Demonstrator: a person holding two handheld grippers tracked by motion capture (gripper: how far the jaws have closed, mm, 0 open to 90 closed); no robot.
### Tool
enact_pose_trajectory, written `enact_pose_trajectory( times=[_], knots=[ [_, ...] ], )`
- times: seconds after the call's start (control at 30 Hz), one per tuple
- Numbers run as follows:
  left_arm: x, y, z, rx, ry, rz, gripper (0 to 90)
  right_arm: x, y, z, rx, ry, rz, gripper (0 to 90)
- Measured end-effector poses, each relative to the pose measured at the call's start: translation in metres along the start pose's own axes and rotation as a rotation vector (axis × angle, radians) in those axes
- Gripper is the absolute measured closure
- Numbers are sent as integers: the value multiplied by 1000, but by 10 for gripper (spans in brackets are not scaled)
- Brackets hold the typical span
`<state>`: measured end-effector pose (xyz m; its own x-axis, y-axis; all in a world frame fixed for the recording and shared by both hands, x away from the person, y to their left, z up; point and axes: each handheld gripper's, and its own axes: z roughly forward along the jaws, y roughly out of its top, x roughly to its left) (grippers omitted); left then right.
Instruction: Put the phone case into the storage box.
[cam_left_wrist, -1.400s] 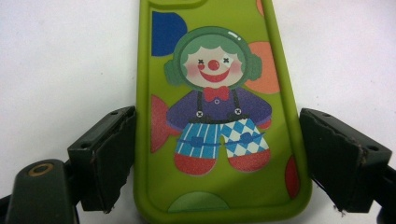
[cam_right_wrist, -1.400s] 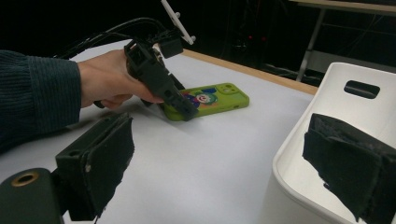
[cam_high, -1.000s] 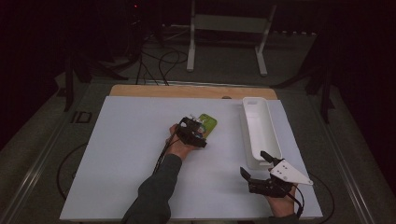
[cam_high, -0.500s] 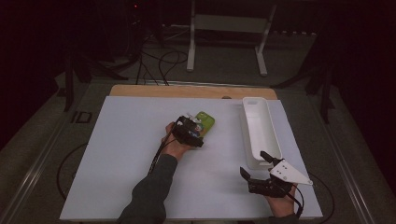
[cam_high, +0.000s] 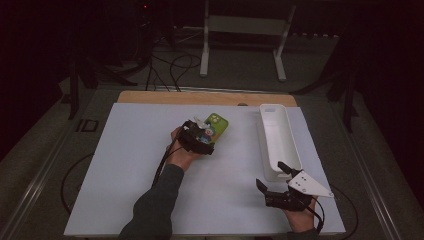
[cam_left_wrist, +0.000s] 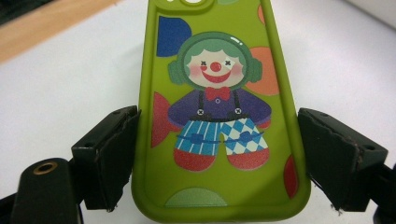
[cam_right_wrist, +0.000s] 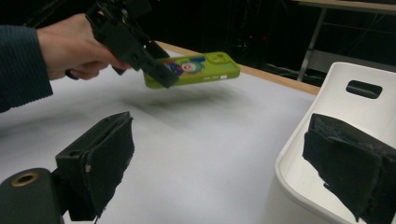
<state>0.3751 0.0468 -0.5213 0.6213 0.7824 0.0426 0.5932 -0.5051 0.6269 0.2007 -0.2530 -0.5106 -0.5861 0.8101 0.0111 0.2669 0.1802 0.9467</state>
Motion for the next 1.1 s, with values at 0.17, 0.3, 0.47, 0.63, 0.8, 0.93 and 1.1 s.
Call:
enact_pose_trajectory(
  times=[0.17, 0.3, 0.47, 0.63, 0.8, 0.93, 1.1],
  knots=[
    [3, 1, -10, -23, 0, 6, 164, 0, 0, 1, -1, 3, 0, 80],
    [5, 0, -18, -43, 5, 17, 164, 0, 1, 1, -2, 5, 1, 80],
    [6, 0, -29, -73, 6, 39, 164, 0, 2, 2, -2, 4, 4, 80],
    [9, 0, -35, -96, 7, 52, 164, -1, 4, 2, 7, 7, 12, 80],
    [12, -1, -44, -122, 4, 72, 164, -2, 7, 2, 12, 12, 15, 80],
    [12, -1, -49, -145, 5, 82, 164, -4, 10, 4, 24, 18, 21, 80],
    [12, 0, -56, -172, 7, 91, 164, -8, 17, 6, 40, 31, 38, 80]
  ],
)
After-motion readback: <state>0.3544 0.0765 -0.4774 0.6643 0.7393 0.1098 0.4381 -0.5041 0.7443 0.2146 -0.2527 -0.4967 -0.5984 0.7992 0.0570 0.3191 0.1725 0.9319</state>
